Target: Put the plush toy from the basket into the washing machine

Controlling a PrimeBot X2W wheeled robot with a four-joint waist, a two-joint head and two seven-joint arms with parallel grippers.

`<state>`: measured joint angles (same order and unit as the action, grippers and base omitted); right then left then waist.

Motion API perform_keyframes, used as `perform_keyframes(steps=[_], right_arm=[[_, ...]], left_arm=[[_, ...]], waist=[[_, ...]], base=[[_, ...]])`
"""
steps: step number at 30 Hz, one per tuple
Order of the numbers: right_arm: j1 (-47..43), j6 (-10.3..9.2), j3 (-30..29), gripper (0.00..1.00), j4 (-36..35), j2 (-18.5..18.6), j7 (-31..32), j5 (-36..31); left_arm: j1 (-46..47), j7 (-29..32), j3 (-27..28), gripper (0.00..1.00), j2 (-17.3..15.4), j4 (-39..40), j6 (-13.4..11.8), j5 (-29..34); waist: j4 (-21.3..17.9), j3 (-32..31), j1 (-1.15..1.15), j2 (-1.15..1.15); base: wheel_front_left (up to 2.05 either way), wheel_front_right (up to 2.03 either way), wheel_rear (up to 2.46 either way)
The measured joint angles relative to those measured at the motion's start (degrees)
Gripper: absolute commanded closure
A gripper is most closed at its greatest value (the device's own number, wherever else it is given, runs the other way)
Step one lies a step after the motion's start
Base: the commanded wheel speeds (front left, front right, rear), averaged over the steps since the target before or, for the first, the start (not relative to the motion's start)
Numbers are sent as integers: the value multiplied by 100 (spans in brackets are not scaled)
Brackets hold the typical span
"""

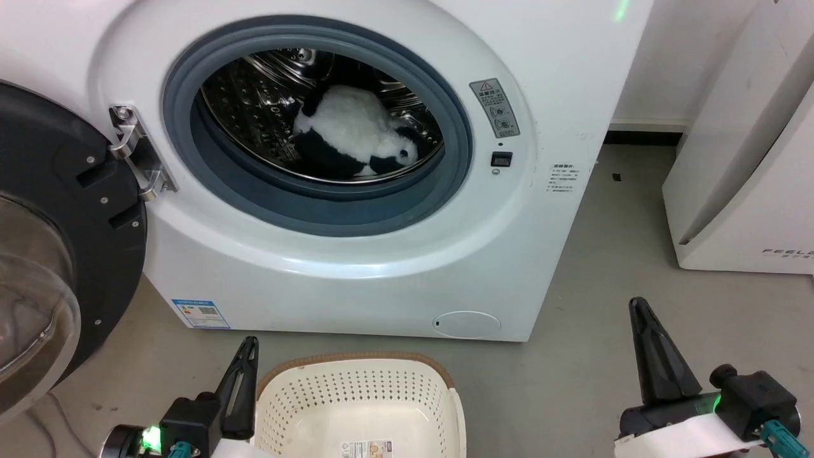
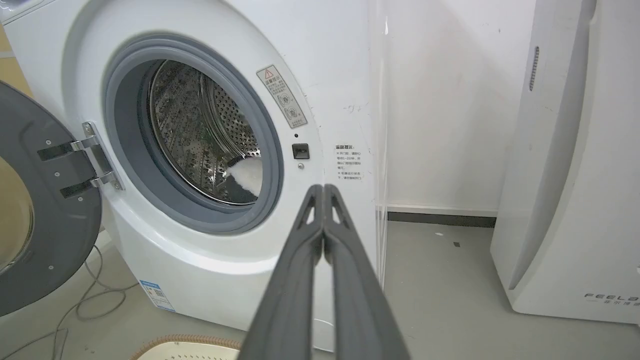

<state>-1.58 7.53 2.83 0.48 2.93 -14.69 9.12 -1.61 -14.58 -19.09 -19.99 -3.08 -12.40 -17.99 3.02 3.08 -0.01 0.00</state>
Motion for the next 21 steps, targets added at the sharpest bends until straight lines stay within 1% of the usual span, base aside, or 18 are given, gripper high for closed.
perform_keyframes(steps=[21], right_arm=[[2,0,-43,100,-2,0,246,-111]], left_arm=[[3,242,307,100,279,23,200,255]], waist=[[-51,-52,1,0]], base=[[0,0,0]])
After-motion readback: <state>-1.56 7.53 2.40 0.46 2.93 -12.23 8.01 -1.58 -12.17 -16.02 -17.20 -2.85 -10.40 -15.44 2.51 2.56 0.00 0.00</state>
